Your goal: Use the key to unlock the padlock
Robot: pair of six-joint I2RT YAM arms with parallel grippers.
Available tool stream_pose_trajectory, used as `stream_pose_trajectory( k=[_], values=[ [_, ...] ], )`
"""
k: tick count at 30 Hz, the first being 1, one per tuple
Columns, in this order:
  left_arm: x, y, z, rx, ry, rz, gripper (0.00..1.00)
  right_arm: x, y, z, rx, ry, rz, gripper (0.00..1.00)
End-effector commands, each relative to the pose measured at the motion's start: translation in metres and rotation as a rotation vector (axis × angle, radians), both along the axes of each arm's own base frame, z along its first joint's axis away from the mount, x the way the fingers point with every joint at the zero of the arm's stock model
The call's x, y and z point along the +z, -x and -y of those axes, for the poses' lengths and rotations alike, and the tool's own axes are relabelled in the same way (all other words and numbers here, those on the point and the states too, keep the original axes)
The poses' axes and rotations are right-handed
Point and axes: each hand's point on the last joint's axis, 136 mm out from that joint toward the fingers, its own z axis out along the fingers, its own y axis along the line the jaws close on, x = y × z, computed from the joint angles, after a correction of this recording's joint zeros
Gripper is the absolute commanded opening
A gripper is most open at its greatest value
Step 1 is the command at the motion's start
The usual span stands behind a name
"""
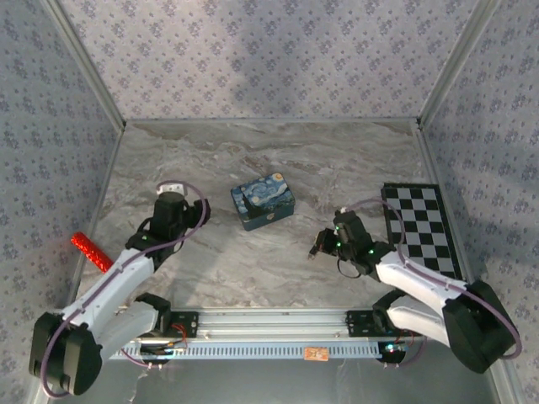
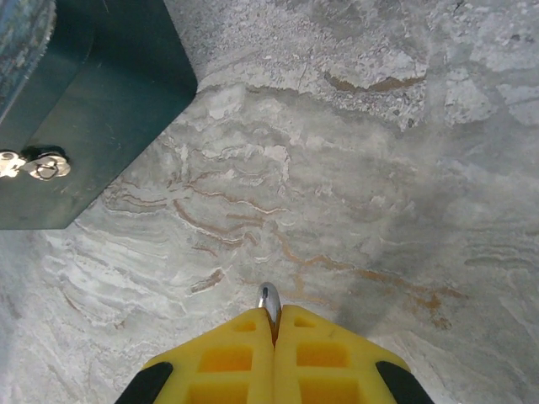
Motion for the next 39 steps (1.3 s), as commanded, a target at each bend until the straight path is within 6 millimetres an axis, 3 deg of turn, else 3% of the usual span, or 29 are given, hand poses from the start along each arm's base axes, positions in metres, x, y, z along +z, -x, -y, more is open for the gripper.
stream_pose_trajectory(
  k=[1, 4, 8, 14, 18, 20, 22, 27, 31, 33, 36, 39],
  values=[
    [0.013, -0.003, -0.018, 0.061, -0.036, 0.061, 0.73, -0.013, 0.004, 0.014, -0.01, 0.103, -0.061, 0.0],
    [0.015, -0.002, -0.026, 0.088, -0.046, 0.068, 0.75, -0.012, 0.001, 0.014, -0.011, 0.113, -0.052, 0.08],
    [0.017, 0.0, -0.033, 0.105, -0.054, 0.079, 0.77, -0.007, 0.0, 0.016, -0.001, 0.14, -0.045, 0.27],
    [0.024, 0.001, -0.038, 0.118, -0.06, 0.1, 0.79, 0.002, 0.001, 0.027, -0.03, 0.168, -0.021, 0.48],
    [0.028, 0.002, -0.043, 0.139, -0.073, 0.113, 0.81, 0.017, 0.001, 0.034, -0.034, 0.198, 0.003, 0.6],
    [0.031, 0.003, -0.047, 0.153, -0.084, 0.123, 0.89, 0.028, 0.001, 0.037, -0.019, 0.222, 0.023, 0.64],
    [0.036, 0.003, -0.053, 0.18, -0.102, 0.139, 1.0, 0.047, -0.002, 0.037, 0.012, 0.238, 0.07, 0.67],
    [0.052, 0.0, -0.074, 0.284, -0.169, 0.231, 1.0, 0.116, -0.018, 0.052, 0.066, 0.387, 0.331, 0.92],
    [0.063, -0.002, -0.084, 0.321, -0.245, 0.297, 1.0, 0.167, -0.032, 0.079, -0.039, 0.509, 0.545, 0.98],
    [0.068, 0.0, -0.098, 0.405, -0.286, 0.344, 1.0, 0.186, -0.038, 0.091, -0.076, 0.591, 0.658, 0.99],
    [0.071, -0.001, -0.111, 0.466, -0.351, 0.417, 1.0, 0.186, -0.046, 0.109, -0.111, 0.731, 0.718, 0.99],
    [0.063, -0.005, -0.117, 0.468, -0.413, 0.421, 1.0, 0.16, -0.05, 0.135, -0.175, 0.784, 0.609, 0.99]
  ],
)
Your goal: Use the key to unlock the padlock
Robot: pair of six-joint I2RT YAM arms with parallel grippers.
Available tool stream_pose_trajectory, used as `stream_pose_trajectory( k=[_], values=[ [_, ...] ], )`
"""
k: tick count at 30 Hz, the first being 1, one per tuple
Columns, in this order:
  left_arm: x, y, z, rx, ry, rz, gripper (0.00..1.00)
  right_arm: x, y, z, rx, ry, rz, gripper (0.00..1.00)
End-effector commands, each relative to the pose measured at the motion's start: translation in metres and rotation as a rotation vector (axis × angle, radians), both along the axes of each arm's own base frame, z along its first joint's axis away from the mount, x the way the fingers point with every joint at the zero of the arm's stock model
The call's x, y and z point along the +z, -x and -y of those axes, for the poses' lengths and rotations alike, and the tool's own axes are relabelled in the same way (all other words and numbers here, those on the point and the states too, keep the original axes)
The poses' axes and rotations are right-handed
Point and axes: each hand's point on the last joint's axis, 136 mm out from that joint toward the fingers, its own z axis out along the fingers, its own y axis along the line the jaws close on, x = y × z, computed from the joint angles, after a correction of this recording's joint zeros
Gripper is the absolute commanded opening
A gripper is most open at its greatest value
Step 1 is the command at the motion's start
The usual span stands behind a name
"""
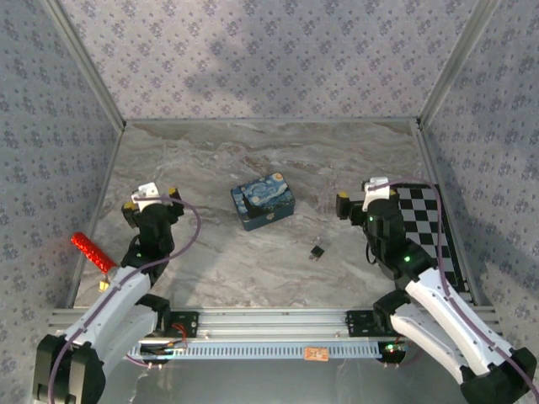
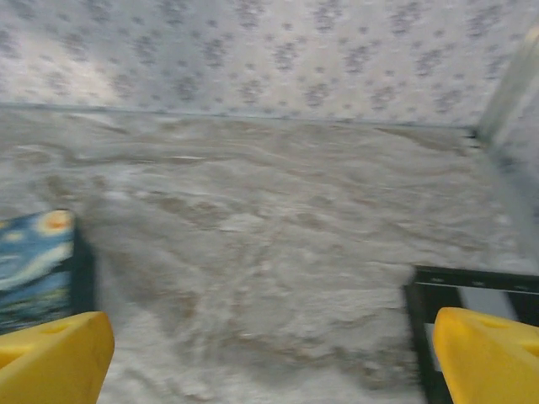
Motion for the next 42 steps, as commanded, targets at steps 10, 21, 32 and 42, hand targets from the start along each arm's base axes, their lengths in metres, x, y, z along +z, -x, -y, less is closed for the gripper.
stream_pose_trajectory(
  k=[10, 21, 32, 42],
  values=[
    [-0.067, -0.045, -0.014, -0.004, -0.112, -0.15, 1.0, -0.091, -0.024, 0.071, -0.233, 0.101, -0.005, 0.99],
    [-0.099, -0.088, 0.01, -0.295, -0.015, -0.095, 1.0, -0.116, -0.064, 0.072, -0.144, 0.054, 0.034, 0.99],
    [-0.106, -0.096, 0.006, -0.321, 0.055, -0.17, 1.0, -0.148, -0.09, 0.065, -0.019, 0.036, 0.006, 0.99],
    [-0.107, -0.096, 0.006, -0.322, 0.057, -0.173, 1.0, -0.147, -0.102, 0.098, -0.206, 0.01, -0.038, 0.99]
  ],
)
